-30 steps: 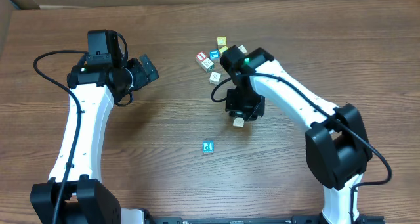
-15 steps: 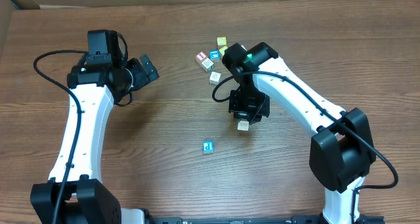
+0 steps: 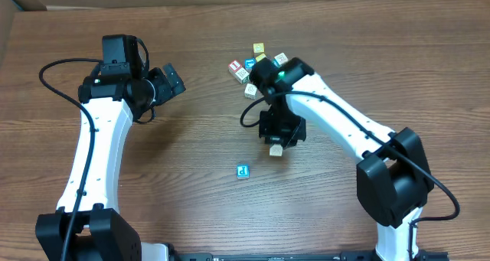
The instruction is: Flip 3 blocks
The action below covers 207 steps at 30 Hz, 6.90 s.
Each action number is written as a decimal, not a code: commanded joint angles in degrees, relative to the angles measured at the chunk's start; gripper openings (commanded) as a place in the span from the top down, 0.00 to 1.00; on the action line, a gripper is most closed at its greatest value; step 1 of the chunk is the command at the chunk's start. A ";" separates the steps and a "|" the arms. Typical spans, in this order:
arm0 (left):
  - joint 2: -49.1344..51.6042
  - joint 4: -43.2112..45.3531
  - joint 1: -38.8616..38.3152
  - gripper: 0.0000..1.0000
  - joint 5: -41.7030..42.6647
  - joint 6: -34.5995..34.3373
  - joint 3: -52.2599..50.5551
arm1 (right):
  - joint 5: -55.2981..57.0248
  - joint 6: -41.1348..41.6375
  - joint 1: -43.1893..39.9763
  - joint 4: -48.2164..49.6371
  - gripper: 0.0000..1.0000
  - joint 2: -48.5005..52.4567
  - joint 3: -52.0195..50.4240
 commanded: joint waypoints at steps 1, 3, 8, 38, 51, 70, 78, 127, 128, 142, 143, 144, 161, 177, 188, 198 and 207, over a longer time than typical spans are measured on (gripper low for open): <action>-0.33 0.09 0.20 0.00 -0.22 0.66 0.48 | -0.13 0.55 1.22 0.68 0.77 -1.75 -0.79; -0.33 0.07 0.20 0.00 -0.22 0.66 0.48 | -0.13 1.33 1.57 0.68 0.77 -1.77 -0.85; -0.33 0.07 0.20 0.00 -0.22 0.66 0.48 | -0.11 1.33 1.79 0.74 0.11 -1.75 -0.85; -0.33 0.09 0.20 0.00 -0.22 0.66 0.48 | 0.33 1.31 2.51 2.45 0.58 -1.75 -0.87; -0.33 0.09 0.20 0.00 -0.22 0.66 0.48 | 3.04 4.90 2.51 18.47 0.96 -1.75 -11.58; -0.35 0.07 0.20 0.00 -0.22 0.66 0.48 | -2.91 0.81 3.37 20.41 0.96 -1.75 -13.99; -0.33 0.07 0.20 0.00 -0.22 0.66 0.48 | -2.91 0.83 5.55 20.46 0.96 -1.75 -13.99; -0.35 0.07 0.20 0.00 -0.22 0.66 0.48 | -2.95 -3.08 6.62 18.78 0.96 -1.77 -7.63; -0.33 0.09 0.20 0.00 -0.22 0.66 0.48 | -3.17 -3.08 6.64 18.45 0.96 -1.77 -6.23; -0.33 0.07 0.20 0.00 -0.22 0.66 0.48 | -0.46 -3.02 15.72 23.58 0.96 -1.75 -4.66; -0.35 0.09 0.20 0.00 -0.22 0.66 0.48 | 0.61 -2.99 16.65 24.46 0.96 -1.75 -5.11; -0.35 0.07 0.20 0.00 -0.22 0.66 0.48 | 1.38 -2.97 17.42 25.44 0.96 -1.75 -5.66; -0.33 0.07 0.20 0.00 -0.22 0.66 0.48 | 12.35 1.79 21.31 31.06 0.96 -1.75 -13.22; -0.33 0.09 0.20 0.00 -0.22 0.66 0.48 | 12.33 3.67 21.31 25.94 0.96 -1.75 -13.62; -0.33 0.09 0.20 0.00 -0.22 0.66 0.48 | 11.72 -0.48 19.63 23.23 0.93 -1.77 -4.66; -0.33 0.09 0.20 0.00 -0.22 0.63 0.48 | 9.20 0.04 11.08 8.87 0.93 -1.77 2.16; -0.33 0.07 0.20 0.00 -0.22 0.66 0.48 | 8.81 4.96 4.76 5.22 0.93 -1.77 -5.70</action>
